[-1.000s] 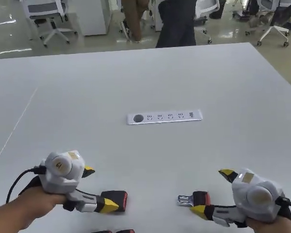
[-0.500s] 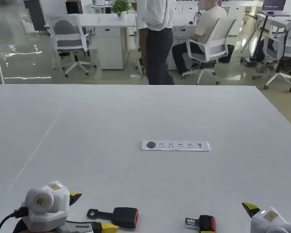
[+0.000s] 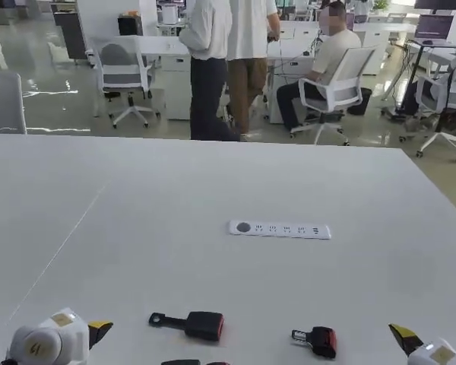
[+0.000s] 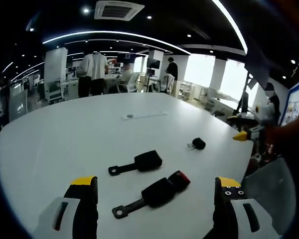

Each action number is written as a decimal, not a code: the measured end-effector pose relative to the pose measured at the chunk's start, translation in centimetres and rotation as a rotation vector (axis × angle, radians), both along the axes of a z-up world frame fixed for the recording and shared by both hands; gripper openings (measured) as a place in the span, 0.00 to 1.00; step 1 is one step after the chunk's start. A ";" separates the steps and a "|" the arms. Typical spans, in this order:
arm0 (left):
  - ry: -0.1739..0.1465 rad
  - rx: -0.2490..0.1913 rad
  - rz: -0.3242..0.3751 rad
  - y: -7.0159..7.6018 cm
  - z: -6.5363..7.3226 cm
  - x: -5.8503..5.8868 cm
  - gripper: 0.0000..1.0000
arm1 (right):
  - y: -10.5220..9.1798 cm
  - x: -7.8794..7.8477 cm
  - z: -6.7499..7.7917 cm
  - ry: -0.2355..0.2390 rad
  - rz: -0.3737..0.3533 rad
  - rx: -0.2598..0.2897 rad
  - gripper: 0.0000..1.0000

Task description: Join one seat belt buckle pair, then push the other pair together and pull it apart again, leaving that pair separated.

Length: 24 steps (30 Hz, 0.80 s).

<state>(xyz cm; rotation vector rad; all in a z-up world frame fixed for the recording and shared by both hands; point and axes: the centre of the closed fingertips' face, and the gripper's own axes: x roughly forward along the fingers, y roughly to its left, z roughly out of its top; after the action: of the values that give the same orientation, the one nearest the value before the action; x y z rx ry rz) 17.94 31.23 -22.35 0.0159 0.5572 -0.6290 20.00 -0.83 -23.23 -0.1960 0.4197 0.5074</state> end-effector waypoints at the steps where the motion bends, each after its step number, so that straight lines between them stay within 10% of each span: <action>1: -0.001 -0.006 0.006 0.1 0.2 -0.4 1.00 | 0.0 -0.3 0.1 0.000 -0.002 0.001 0.93; 9: 0.003 -0.016 0.016 0.7 0.0 -3.6 1.00 | 0.0 -3.3 -0.8 0.011 -0.035 0.019 0.93; 24: 0.025 -0.032 0.028 1.6 -0.9 -4.8 0.99 | 0.0 -4.6 -1.9 0.049 -0.042 0.016 0.92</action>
<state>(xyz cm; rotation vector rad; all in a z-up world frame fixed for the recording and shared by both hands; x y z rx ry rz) 13.12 32.86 -23.23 -0.0297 0.5708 -0.6115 15.35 -0.80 -25.14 -0.1593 0.4661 0.4748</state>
